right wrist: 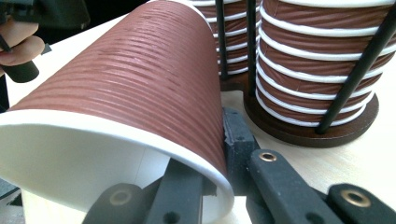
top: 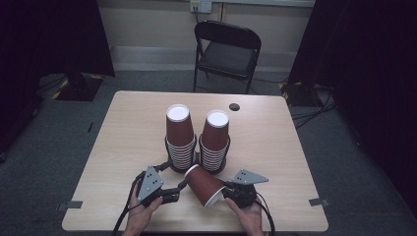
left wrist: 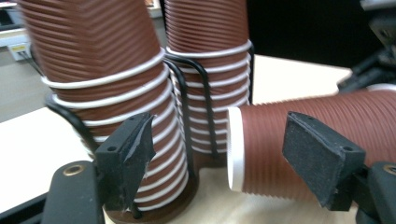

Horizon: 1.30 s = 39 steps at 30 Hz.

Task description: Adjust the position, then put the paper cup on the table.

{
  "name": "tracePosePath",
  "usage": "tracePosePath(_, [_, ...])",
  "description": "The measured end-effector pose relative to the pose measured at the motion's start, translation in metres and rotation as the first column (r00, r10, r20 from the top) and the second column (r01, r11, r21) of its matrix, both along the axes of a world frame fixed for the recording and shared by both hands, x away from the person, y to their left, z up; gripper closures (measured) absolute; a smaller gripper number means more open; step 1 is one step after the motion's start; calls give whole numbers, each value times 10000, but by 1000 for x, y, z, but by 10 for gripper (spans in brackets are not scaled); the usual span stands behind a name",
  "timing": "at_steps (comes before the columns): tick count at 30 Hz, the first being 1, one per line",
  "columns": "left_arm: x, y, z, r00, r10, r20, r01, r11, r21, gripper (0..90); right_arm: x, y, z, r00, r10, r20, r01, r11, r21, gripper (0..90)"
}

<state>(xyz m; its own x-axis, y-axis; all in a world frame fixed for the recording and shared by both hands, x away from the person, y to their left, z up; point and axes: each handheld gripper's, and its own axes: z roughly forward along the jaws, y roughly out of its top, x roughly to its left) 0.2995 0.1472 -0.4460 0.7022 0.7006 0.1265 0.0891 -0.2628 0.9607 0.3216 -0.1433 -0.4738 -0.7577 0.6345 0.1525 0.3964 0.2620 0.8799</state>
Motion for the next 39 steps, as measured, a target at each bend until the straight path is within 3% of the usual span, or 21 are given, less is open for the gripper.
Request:
tracePosePath(10, [-2, -4, -3, 9987, -458, 219, 432, 9934, 1059, 269, 6, -2, 4, 9976, 465, -513, -481, 9984, -306, 855])
tracePosePath(16, [-5, -6, -6, 9962, -865, 116, 841, 9870, 1368, 257, 11, -4, 9, 9956, 586, -725, -624, 9967, -514, 855])
tracePosePath(18, [-7, -9, -8, 9950, -991, 146, 964, 9868, 1298, 257, 13, -3, 10, 9939, 718, -841, -769, 9953, -582, 855])
tracePosePath(23, [-10, -15, -9, 9938, -1106, 96, 1072, 9784, 1770, 272, 14, -3, 12, 9906, 912, -1017, -987, 9926, -713, 855])
tracePosePath(27, [-14, -19, -9, 9896, -1416, 235, 1329, 9656, 2234, 272, 14, -3, 13, 9866, 1082, -1223, -1186, 9896, -816, 855])
tracePosePath(29, [-16, -19, -10, 9829, -1817, 286, 1695, 9551, 2432, 252, 14, -4, 13, 9854, 1131, -1271, -1247, 9883, -878, 855])
tracePosePath(36, [-18, -27, -9, 9780, -1966, 690, 1703, 9450, 2792, 157, 17, -4, 23, 9850, 1254, -1189, -1374, 9856, -987, 855])
tracePosePath(39, [-21, -34, -10, 9703, -2235, 928, 1822, 9271, 3274, 158, 18, -5, 25, 9834, 1389, -1168, -1507, 9836, -993, 854])
